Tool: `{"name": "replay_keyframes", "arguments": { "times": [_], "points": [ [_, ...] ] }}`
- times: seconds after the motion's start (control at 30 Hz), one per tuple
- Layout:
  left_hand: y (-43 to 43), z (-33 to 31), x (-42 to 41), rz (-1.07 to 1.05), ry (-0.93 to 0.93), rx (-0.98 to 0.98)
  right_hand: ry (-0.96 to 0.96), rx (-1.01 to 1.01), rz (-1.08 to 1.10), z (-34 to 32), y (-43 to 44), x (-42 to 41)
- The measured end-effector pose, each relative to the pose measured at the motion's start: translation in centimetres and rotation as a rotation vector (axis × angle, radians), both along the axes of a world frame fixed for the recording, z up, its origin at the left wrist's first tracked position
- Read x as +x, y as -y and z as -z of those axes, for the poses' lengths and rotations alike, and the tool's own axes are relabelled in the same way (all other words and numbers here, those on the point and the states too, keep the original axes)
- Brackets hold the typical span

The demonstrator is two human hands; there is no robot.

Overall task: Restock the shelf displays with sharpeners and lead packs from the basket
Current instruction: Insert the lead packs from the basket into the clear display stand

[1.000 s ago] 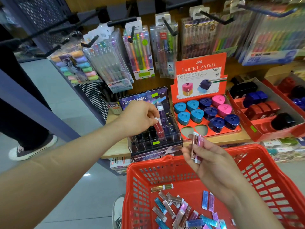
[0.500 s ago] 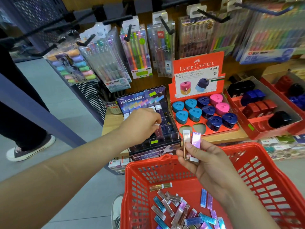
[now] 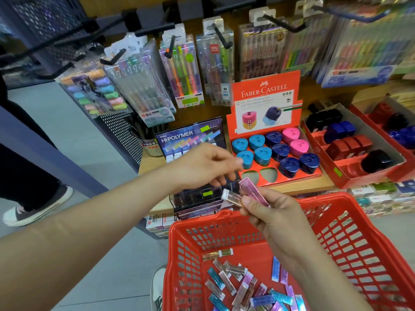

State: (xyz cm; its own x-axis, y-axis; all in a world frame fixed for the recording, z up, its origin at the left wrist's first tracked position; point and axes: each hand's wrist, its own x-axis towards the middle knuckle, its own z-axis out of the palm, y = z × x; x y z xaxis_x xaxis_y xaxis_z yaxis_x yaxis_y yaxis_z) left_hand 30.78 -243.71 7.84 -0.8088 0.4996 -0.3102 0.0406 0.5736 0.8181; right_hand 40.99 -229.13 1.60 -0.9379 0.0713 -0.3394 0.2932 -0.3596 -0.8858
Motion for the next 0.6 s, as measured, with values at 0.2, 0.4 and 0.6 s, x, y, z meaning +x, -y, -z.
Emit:
{"name": "replay_keyframes", "arguments": {
  "times": [0.2, 0.4, 0.6],
  "points": [
    [-0.3, -0.2, 0.8, 0.09, -0.088, -0.04, -0.019, 0.024, -0.106, -0.4, 0.0, -0.2],
    [1.7, -1.6, -0.5, -0.246, 0.052, 0.25, 0.223, -0.498, -0.009, -0.3, -0.6, -1.7],
    [0.8, -0.1, 0.6, -0.192, 0.028, 0.115, 0.027, -0.285, -0.05, -1.0, 0.7, -4.0]
  ]
}}
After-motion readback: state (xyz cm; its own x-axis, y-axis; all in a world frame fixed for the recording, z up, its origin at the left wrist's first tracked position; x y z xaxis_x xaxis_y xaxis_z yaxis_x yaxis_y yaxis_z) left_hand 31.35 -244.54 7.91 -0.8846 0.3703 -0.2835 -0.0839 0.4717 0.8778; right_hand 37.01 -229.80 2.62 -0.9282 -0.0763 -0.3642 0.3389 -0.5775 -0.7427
